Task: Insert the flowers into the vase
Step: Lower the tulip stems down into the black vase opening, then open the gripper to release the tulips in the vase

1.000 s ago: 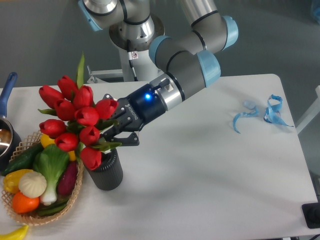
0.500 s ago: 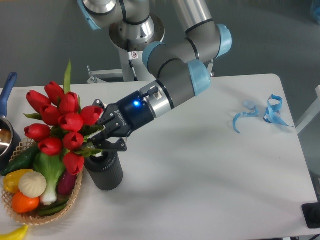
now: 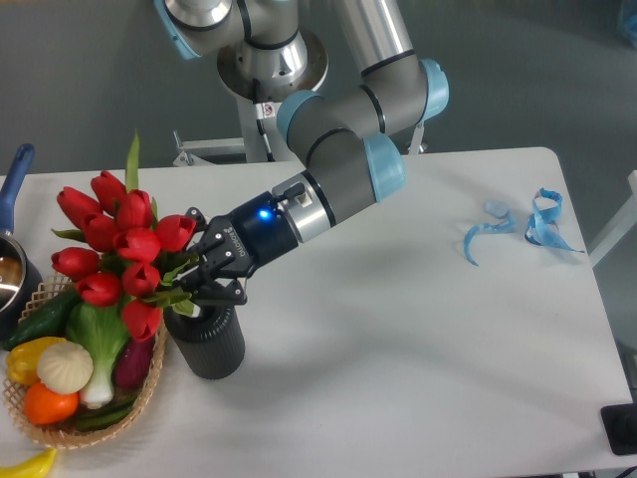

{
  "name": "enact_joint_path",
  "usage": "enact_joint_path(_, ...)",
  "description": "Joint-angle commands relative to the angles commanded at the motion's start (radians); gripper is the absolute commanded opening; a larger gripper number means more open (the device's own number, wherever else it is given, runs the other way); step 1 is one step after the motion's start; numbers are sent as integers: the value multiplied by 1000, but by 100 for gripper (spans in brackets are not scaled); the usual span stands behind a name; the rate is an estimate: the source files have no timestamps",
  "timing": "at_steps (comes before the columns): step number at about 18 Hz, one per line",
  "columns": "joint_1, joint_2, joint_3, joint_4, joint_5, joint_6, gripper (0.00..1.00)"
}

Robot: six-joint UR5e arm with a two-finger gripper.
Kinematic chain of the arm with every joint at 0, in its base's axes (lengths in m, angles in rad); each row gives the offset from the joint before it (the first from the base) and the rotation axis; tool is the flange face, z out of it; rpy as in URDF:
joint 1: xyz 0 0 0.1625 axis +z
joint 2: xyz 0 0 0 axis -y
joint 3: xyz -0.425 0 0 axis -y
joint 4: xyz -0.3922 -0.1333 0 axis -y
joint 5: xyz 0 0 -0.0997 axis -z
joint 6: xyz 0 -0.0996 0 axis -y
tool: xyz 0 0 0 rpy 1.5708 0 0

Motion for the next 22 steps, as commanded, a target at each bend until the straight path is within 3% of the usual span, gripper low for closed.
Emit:
enact_joint_path(4,20,-3,-23,0,2,33,12)
enact_joint_path(6,28,-15,-22,0,2,42,18)
enact_joint_path(10,28,-38,-29,0,6,71,53)
enact_joint_path(13,32,-38,-51,2,6,79,73)
enact_joint_path(18,48,-38,-62,3,6,80,97)
enact_joint_path(22,68,-38,-71,3,5,83,100)
